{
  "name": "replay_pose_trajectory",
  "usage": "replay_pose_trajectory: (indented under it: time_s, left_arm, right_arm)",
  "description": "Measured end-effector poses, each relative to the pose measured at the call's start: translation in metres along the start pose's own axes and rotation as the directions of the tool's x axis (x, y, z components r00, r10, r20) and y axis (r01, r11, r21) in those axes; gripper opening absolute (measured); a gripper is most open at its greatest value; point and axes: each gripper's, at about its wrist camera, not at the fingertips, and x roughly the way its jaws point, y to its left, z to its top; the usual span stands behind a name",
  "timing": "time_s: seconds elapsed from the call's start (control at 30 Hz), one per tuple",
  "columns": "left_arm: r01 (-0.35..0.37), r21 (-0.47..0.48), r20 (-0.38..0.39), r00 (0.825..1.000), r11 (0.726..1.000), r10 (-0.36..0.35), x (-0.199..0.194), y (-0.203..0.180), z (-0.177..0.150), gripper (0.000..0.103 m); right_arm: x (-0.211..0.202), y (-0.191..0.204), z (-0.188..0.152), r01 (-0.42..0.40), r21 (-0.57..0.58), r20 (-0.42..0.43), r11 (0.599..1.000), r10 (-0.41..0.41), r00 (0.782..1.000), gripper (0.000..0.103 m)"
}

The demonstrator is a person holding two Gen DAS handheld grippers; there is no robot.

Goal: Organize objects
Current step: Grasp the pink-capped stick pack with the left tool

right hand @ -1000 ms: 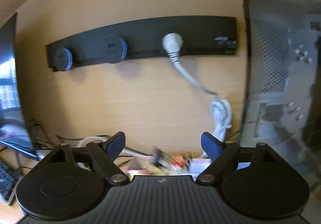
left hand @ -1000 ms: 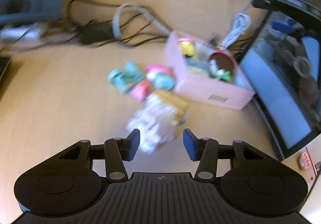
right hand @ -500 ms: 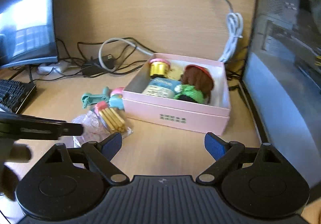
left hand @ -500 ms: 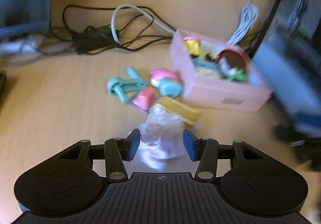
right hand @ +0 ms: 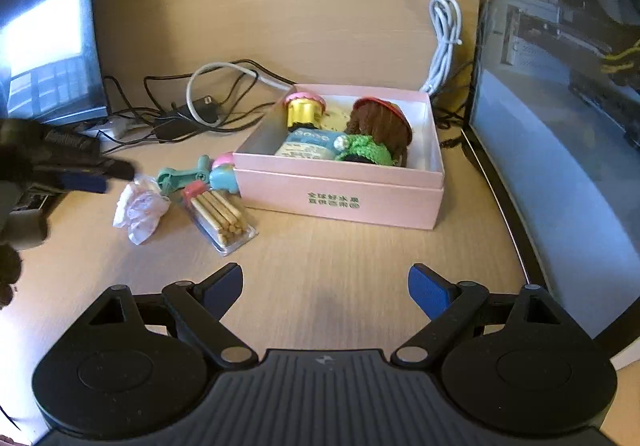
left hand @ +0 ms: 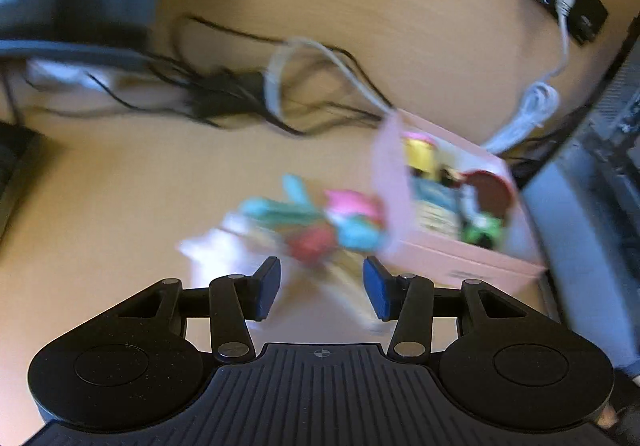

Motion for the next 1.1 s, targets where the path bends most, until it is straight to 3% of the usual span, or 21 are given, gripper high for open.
replay_pose_trajectory:
  time_s: [0.2, 0.37, 0.4, 0.6, 0.73, 0.93, 1.1]
  left_arm:
    - [-0.064, -0.093, -0.085, 0.995, 0.994, 0.056, 0.047, -0.033, 0.003, 0.050]
    - [-0.195, -0.008, -0.108, 0.975, 0.981, 0.193, 0.081, -0.049, 0.001, 0.051]
    - [-0.221, 0.014, -0.108, 0.969, 0.975, 0.221, 0.086, -0.050, 0.000, 0.057]
    - [-0.272, 0.062, -0.082, 0.958, 0.960, 0.276, 0.093, -0.047, 0.001, 0.055]
    - [-0.266, 0.123, -0.112, 0.954, 0.956, 0.280, 0.086, -0.038, -0.013, 0.051]
    - [-0.119, 0.246, -0.115, 0.982, 0.962, 0.151, 0.051, -0.017, -0.044, 0.050]
    - [-0.146, 0.236, -0.061, 0.985, 0.961, 0.164, 0.058, -0.018, -0.034, 0.050]
  right_arm:
    - [-0.010, -0.009, -0.008, -0.017, -0.012, 0.017, 1.000, 0.017, 1.000, 0.091]
    - [-0.013, -0.028, -0.023, -0.011, 0.033, -0.012, 0.999, 0.012, 1.000, 0.091]
    - [-0.014, -0.032, -0.025, -0.009, 0.042, -0.019, 0.999, 0.010, 1.000, 0.091]
    - [-0.017, -0.053, -0.037, 0.005, 0.086, -0.041, 0.996, -0.002, 0.999, 0.091]
    - [-0.014, -0.057, -0.039, 0.007, 0.097, -0.057, 0.995, -0.002, 0.998, 0.091]
    - [-0.008, -0.047, -0.036, -0.018, 0.074, -0.060, 0.997, 0.022, 0.998, 0.091]
    - [0.002, -0.026, -0.031, -0.048, 0.030, -0.072, 0.998, 0.050, 0.996, 0.091]
